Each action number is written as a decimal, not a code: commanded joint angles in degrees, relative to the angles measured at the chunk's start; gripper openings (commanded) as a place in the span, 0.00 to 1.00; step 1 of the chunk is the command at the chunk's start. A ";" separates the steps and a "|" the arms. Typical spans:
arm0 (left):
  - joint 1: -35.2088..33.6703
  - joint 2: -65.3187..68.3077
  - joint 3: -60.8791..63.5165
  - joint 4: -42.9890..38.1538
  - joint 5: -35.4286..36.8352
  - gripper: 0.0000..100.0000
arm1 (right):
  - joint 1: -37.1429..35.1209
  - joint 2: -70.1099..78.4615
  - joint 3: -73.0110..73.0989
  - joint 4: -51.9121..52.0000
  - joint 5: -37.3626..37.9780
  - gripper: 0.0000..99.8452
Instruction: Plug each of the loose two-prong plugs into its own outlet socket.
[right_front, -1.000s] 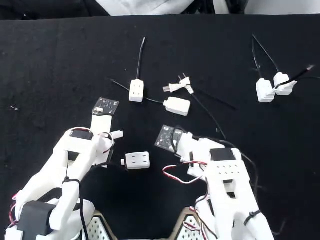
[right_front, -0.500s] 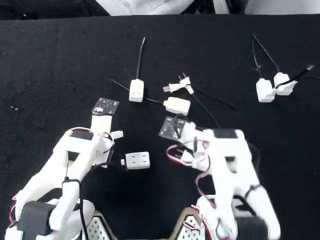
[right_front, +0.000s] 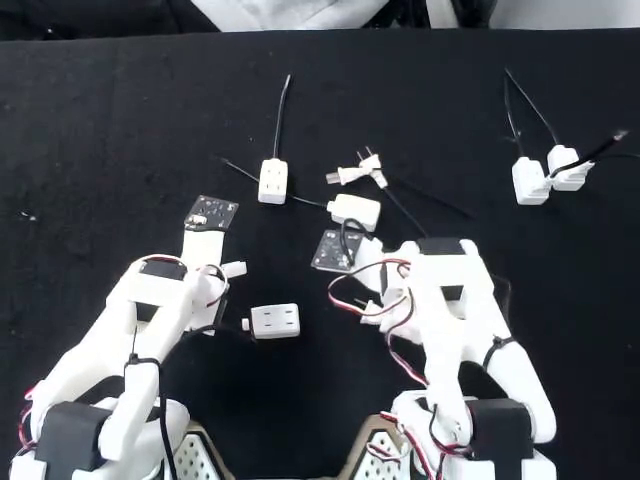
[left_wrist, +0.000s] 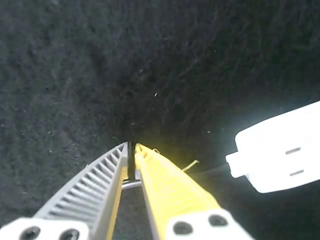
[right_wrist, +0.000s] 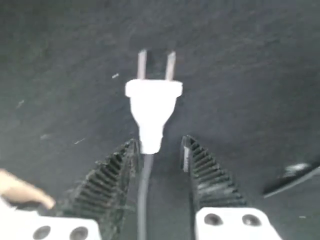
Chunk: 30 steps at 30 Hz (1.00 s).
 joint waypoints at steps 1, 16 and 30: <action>-1.01 1.32 -1.19 -1.49 0.18 0.03 | 0.53 0.22 1.89 -7.12 0.62 0.13; -1.01 1.32 -1.19 -1.49 0.18 0.03 | 2.02 0.22 4.70 -8.70 0.70 0.07; -1.01 1.32 -1.19 -1.58 0.18 0.03 | 2.11 0.13 1.54 -1.41 0.62 0.18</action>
